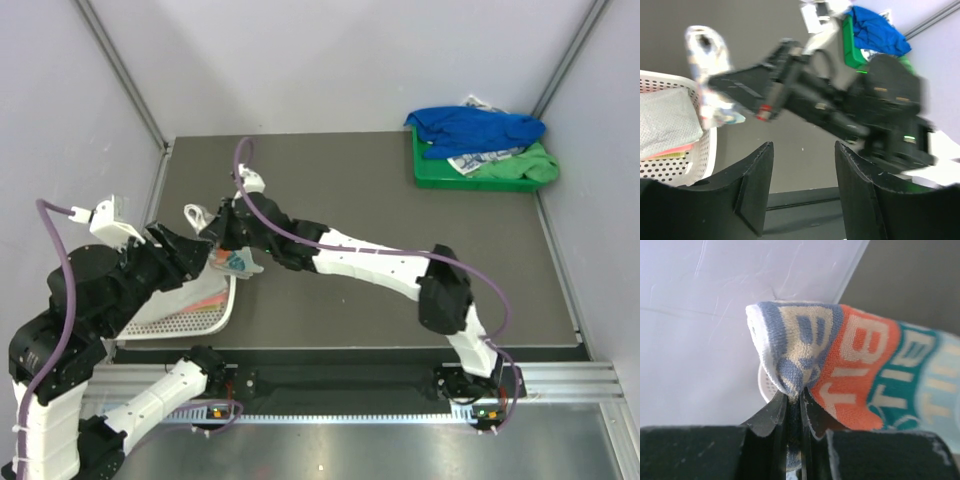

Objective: Fold and stack the towels
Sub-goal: Neatly place the folded towel into the bin

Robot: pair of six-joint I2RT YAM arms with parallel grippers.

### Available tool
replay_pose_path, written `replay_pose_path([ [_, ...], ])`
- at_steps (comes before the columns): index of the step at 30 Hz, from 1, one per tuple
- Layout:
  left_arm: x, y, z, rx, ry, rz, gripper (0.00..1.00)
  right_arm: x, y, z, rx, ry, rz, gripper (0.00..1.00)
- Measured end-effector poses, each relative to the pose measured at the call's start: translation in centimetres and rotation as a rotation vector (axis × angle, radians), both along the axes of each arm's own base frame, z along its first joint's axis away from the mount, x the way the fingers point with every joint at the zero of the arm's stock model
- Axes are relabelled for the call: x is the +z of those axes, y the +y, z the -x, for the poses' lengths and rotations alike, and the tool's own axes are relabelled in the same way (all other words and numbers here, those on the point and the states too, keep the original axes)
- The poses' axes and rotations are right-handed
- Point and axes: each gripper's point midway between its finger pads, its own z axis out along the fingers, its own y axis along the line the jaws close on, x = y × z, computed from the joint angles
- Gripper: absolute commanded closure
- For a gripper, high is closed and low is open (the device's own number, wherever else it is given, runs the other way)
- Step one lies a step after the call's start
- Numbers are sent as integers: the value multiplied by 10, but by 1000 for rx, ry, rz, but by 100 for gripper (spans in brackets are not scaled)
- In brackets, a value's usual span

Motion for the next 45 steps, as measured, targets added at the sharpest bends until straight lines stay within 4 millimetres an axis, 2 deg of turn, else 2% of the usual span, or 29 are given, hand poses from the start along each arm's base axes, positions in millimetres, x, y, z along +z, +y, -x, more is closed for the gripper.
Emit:
replay_pose_path([
  [2, 5, 0, 3, -4, -9, 12, 44, -8, 20, -1, 19, 21, -17, 100],
  [7, 8, 1, 9, -16, -5, 23, 44, -44, 70, 7, 71, 95, -45, 100],
  [13, 3, 1, 13, -25, 16, 15, 44, -75, 91, 28, 90, 173, -55, 100],
  [16, 2, 0, 13, -30, 20, 14, 45, -75, 100, 39, 95, 186, -85, 100],
  [23, 2, -3, 15, -51, 24, 21, 45, -41, 129, 60, 154, 203, -257, 100],
  [29, 3, -5, 16, -61, 26, 25, 45, -42, 135, 62, 152, 227, -297, 100],
  [35, 2, -6, 17, -67, 27, 26, 45, -52, 141, 59, 141, 248, -320, 100],
  [39, 2, -6, 17, -68, 27, 26, 45, -65, 146, 59, 140, 261, -323, 82],
  [40, 1, -6, 17, -68, 28, 26, 45, -69, 147, 59, 143, 263, -326, 68],
  [42, 0, -6, 17, -68, 32, 24, 45, -76, 149, 59, 147, 270, -330, 56],
  [43, -1, -6, 16, -68, 35, 22, 45, -80, 150, 60, 150, 272, -326, 46],
  [45, -4, -7, 16, -68, 42, 18, 45, -87, 151, 60, 154, 269, -316, 34],
])
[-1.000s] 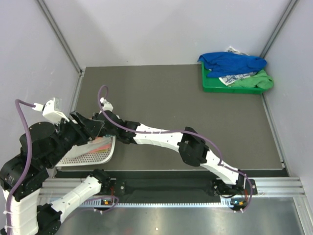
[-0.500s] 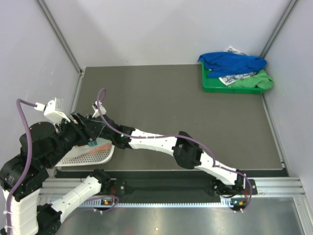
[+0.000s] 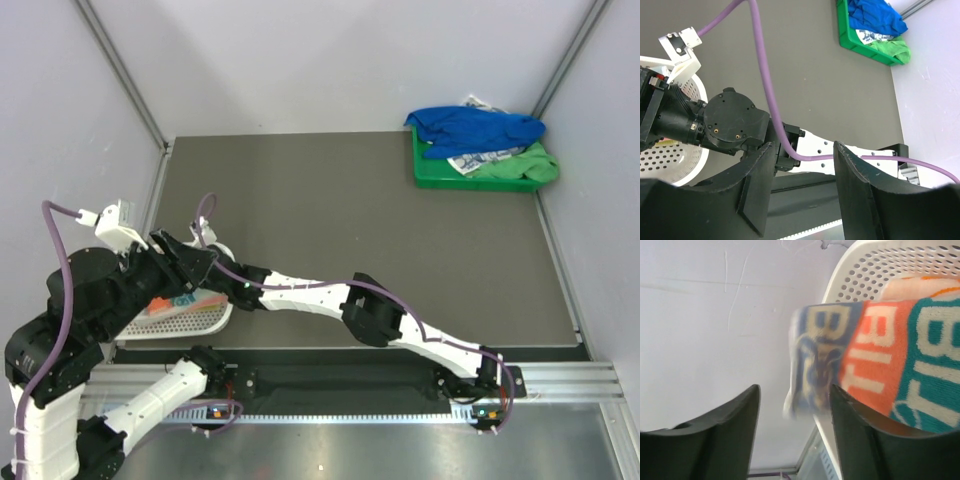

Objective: Fold and stack the towels
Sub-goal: Neatly place the folded towel into the bin, then grab crumpled towel

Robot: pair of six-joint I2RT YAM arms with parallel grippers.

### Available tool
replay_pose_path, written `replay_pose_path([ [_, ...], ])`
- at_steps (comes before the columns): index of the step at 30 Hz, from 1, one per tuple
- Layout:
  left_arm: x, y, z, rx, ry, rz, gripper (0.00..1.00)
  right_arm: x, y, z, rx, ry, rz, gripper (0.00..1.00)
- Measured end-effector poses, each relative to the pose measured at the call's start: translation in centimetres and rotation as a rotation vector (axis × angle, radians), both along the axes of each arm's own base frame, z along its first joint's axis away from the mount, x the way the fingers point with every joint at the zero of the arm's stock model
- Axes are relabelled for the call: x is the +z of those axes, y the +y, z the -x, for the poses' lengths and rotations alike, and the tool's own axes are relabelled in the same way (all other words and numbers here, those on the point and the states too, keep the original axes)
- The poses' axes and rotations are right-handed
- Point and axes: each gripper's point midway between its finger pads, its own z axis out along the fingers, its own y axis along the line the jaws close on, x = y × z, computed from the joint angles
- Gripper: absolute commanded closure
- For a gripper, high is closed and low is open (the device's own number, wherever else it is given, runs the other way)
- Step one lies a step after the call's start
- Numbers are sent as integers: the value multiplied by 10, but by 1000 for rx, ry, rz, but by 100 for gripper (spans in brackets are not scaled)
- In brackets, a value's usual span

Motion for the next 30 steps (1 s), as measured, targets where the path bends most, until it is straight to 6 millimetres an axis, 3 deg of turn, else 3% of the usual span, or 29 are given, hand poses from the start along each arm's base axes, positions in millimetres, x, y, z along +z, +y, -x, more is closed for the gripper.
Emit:
replay_pose_path([
  [3, -3, -1, -1, 0, 8, -5, 45, 2, 0, 1, 12, -25, -3, 27],
  [8, -5, -1, -2, 0, 13, -8, 45, 7, -1, 3, 23, -66, -24, 25],
  [14, -3, -2, -3, 1, 4, -3, 44, -1, -22, -1, 23, -128, 48, 23],
  [17, 2, -3, -5, 0, -12, 8, 44, 7, -46, -6, 1, -185, 102, 23],
  [19, 6, -7, -8, -7, -22, 18, 44, 20, -72, -10, -27, -222, 127, 23],
  [23, 15, -30, -22, -70, -47, 67, 45, 59, -153, -40, -149, -291, 173, 23],
  [25, 11, -41, -37, -80, -45, 70, 45, 78, -200, -67, -240, -317, 199, 22],
  [30, -35, -79, -87, -109, 49, 28, 44, 139, -351, -175, -603, -418, 333, 20],
])
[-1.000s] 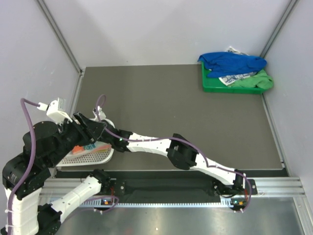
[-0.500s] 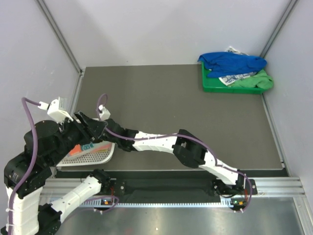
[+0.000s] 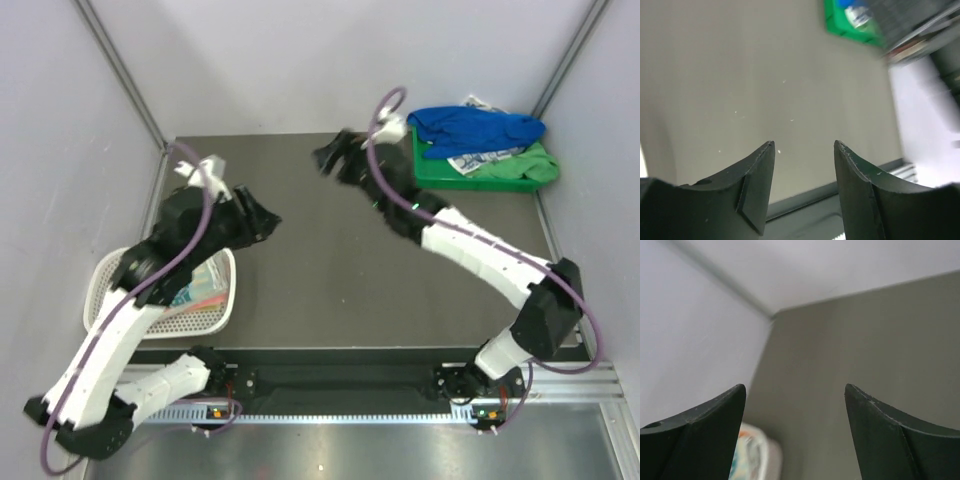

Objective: Fold and stack the towels
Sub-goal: Grab crumpled towel

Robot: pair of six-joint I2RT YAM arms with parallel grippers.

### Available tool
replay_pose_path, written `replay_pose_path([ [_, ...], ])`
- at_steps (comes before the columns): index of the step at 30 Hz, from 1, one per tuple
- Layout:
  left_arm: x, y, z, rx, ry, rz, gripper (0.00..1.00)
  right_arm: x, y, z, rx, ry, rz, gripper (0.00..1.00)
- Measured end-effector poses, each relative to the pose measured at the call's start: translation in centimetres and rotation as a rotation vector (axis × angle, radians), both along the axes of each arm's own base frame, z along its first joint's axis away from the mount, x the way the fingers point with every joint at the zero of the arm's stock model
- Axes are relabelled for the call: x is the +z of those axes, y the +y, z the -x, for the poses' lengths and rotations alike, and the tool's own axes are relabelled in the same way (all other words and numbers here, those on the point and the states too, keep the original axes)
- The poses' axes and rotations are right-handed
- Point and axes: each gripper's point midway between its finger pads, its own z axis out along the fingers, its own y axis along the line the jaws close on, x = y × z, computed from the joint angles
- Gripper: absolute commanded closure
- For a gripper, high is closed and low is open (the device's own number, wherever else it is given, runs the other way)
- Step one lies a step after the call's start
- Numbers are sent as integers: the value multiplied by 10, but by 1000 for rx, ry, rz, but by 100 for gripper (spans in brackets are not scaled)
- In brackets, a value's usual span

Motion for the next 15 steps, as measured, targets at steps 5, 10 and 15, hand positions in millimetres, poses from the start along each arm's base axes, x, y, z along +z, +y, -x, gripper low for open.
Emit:
replay_pose_path([
  [5, -75, -35, -46, -46, 140, -92, 44, 13, -164, -106, -366, -21, 182, 25],
  [10, -129, -51, -60, -108, 242, -169, 45, -33, -289, -204, -572, 79, 289, 27],
  [15, -133, -53, -65, -133, 207, -194, 44, -131, -366, -284, -658, 231, 319, 28],
])
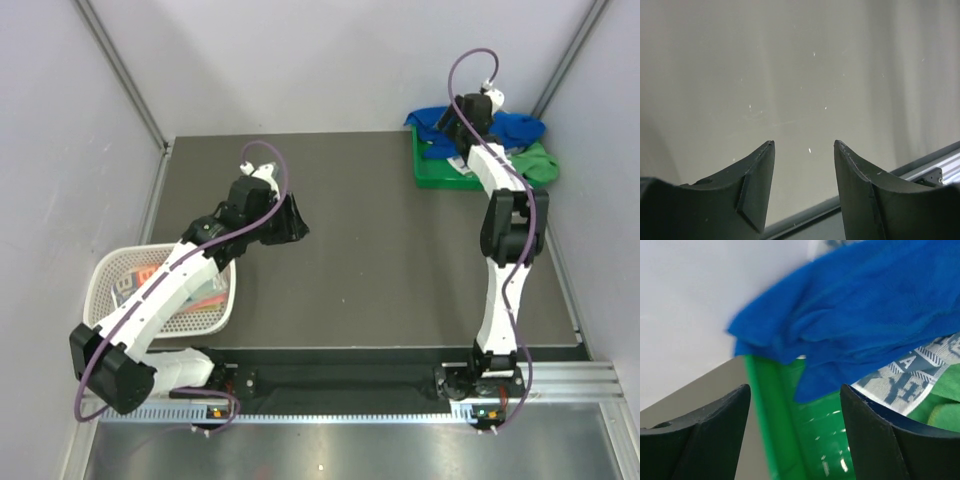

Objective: Fold and stack the towels
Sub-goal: Grab crumpled towel

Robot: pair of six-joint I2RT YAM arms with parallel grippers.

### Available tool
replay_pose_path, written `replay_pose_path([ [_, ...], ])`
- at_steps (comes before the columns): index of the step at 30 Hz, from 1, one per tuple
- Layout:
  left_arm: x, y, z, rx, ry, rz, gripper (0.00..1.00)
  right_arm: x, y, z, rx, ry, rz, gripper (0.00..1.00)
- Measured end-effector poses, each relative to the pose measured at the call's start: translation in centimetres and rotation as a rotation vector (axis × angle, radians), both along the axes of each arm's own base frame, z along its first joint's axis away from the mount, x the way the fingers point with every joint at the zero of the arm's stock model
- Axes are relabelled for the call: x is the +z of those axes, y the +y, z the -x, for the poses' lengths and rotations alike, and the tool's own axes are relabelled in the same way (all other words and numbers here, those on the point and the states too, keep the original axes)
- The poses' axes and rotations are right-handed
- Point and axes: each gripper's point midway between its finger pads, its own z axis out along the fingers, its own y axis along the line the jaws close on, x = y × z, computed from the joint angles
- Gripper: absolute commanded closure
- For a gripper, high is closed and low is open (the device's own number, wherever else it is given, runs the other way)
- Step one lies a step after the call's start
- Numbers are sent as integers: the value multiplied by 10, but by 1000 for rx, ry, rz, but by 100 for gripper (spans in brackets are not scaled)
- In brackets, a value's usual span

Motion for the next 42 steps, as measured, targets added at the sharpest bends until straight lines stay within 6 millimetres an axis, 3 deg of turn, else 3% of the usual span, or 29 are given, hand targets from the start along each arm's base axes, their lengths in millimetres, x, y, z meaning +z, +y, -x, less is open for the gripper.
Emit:
replay_pose_path([
  [2, 0, -2, -4, -8, -18, -1, 44, -39, -15, -16, -24, 45, -25, 28],
  [5, -10, -4, -9, -15, -17, -11, 44, -91, -37, -24, -68, 104, -90, 29],
  [7, -23, -5, -10, -17, 5, -27, 44, -113, -50, -26, -99, 123, -132, 30],
  [9, -39, -5, -10, -19, 35, -47, 44, -122, -62, -29, -127, 114, -163, 29],
  [12, -52, -4, -9, -22, 63, -68, 44, -119, -74, -35, -157, 72, -202, 30],
  [17, -56, -5, -12, -28, 63, -77, 44, -101, -82, -47, -179, -20, -240, 35],
  [23, -66, -8, -17, -28, 76, -89, 45, -105, -84, -58, -189, -66, -273, 54],
  [28, -73, -7, -20, -26, 91, -99, 45, -116, -86, -66, -192, -75, -288, 78],
  [31, -73, -6, -21, -21, 92, -99, 46, -115, -86, -67, -190, -80, -296, 86],
  [35, -73, -5, -22, -19, 91, -98, 45, -116, -84, -65, -186, -77, -304, 86],
  [38, -73, -5, -22, -17, 90, -97, 45, -113, -83, -59, -182, -65, -307, 95],
  [42, -67, -4, -21, -16, 77, -90, 45, -91, -80, -49, -163, -55, -298, 100],
])
